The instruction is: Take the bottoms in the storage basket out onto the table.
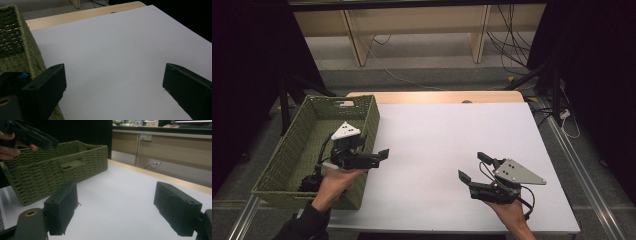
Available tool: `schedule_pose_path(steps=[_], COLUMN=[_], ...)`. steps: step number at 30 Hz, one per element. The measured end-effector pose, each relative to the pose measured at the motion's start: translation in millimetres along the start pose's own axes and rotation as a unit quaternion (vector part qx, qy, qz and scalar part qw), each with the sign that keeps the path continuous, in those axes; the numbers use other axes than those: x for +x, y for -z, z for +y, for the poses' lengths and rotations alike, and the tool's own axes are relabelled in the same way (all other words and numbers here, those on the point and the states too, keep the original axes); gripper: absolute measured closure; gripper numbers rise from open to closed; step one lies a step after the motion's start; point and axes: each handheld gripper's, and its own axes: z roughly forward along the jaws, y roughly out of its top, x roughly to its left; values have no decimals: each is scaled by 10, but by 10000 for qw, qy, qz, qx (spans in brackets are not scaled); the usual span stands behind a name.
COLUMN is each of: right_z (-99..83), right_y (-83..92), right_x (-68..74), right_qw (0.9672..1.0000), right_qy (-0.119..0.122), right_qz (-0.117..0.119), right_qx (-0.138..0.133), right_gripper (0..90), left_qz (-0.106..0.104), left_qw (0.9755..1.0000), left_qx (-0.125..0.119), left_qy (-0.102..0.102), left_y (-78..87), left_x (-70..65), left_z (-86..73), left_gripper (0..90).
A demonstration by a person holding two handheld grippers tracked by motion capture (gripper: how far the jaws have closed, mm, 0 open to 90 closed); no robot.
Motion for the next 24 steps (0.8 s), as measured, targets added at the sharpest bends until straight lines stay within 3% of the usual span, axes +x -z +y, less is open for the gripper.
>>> schedule_pose_path(steps=[3, 14, 17, 20, 24], right_z=[-1, -1, -2, -3, -3], right_y=[-2, 0, -2, -1, 0], right_x=[-1, -4, -3, -9, -15], right_qw=[10000, 10000, 10000, 10000, 10000], right_qy=[-14, -15, -24, -17, -36], right_qz=[-10, 5, 5, -16, -26], right_qx=[10, -3, -3, 1, -2], right_gripper=[202, 203, 203, 202, 203], left_qz=[209, 475, 535, 783, 860], left_qw=[9998, 9988, 9982, 9962, 9954], left_qx=[58, 109, 240, 391, 352], left_qy=[-4, 106, 98, -6, 249], left_y=[75, 187, 191, 216, 307], left_x=[116, 317, 358, 427, 585], left_z=[25, 36, 33, 52, 68], left_gripper=[46, 49, 50, 50, 56])
